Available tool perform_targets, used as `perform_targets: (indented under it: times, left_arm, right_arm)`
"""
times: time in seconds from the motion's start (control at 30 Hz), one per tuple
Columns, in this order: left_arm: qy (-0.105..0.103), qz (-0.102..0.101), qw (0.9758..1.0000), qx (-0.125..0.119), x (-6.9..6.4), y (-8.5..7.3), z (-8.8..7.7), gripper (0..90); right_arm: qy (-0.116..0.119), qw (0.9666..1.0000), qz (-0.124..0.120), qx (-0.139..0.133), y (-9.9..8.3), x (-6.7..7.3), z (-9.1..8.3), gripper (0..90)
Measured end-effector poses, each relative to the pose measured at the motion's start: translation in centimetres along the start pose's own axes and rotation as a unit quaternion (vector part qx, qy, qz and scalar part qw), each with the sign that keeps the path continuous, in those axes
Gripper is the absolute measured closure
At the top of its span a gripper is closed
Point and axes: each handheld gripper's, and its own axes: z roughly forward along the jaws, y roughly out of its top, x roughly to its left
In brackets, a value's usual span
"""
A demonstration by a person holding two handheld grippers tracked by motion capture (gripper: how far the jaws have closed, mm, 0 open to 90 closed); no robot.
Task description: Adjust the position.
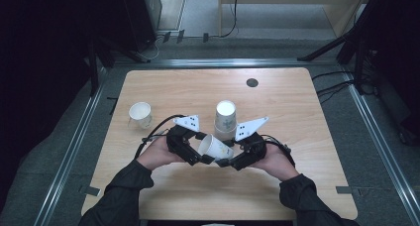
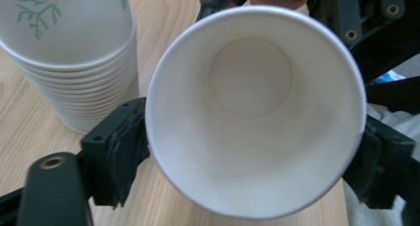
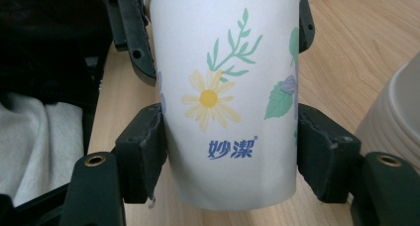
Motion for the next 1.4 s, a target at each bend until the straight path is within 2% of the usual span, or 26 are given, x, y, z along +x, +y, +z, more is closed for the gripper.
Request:
perform_targets:
  times: [0.27, 0.37, 0.4, 0.5, 0.57, 0.7, 0.77, 1.0, 1.07, 1.2, 1.4]
  left_arm:
    - [-0.003, 0.005, 1.0000, 0.004, 0.0, 0.0, -0.1, 23.6]
    - [0.008, 0.014, 0.9997, 0.017, -0.2, 0.3, -0.2, 23.9]
    - [0.018, 0.018, 0.9994, 0.024, -0.3, 0.5, -0.3, 23.9]
    - [0.029, 0.026, 0.9982, 0.045, -0.7, 0.9, -0.6, 24.0]
    - [0.043, 0.036, 0.9960, 0.070, -0.8, 1.2, -0.5, 24.0]
    - [0.044, 0.048, 0.9934, 0.094, -0.9, 1.4, -0.2, 24.1]
    - [0.050, 0.063, 0.9903, 0.113, -0.9, 1.6, 0.1, 24.1]
    - [0.053, 0.093, 0.9830, 0.150, -1.3, 2.2, 0.7, 24.3]
    - [0.053, 0.093, 0.9821, 0.154, -1.4, 2.3, 0.9, 24.3]
    - [0.052, 0.092, 0.9819, 0.157, -1.4, 2.4, 1.1, 24.2]
    - [0.045, 0.080, 0.9851, 0.145, -1.1, 2.0, 0.9, 20.6]
  right_arm:
    - [0.001, 1.0000, -0.001, 0.003, 0.0, 0.0, 0.2, 33.6]
    - [-0.002, 1.0000, -0.001, 0.005, 0.0, 0.0, 0.3, 31.7]
    - [-0.003, 1.0000, 0.002, 0.009, 0.0, 0.0, 0.3, 30.5]
    - [-0.011, 0.9999, 0.002, 0.013, 0.0, -0.1, 0.4, 28.8]
    - [-0.012, 0.9998, 0.000, 0.015, 0.0, -0.1, 0.5, 28.8]
    - [-0.014, 0.9994, -0.001, 0.030, -0.2, -0.1, 1.1, 28.8]
    - [-0.017, 0.9992, -0.005, 0.036, -0.2, -0.1, 1.6, 28.9]
    - [-0.013, 0.9988, -0.016, 0.045, -0.3, -0.1, 2.6, 30.9]
    - [-0.011, 0.9987, -0.017, 0.047, -0.4, 0.0, 2.8, 32.3]
    - [-0.008, 0.9986, -0.016, 0.051, -0.4, 0.0, 3.0, 33.2]
    - [-0.008, 0.9984, -0.020, 0.052, -0.4, 0.0, 2.9, 33.8]
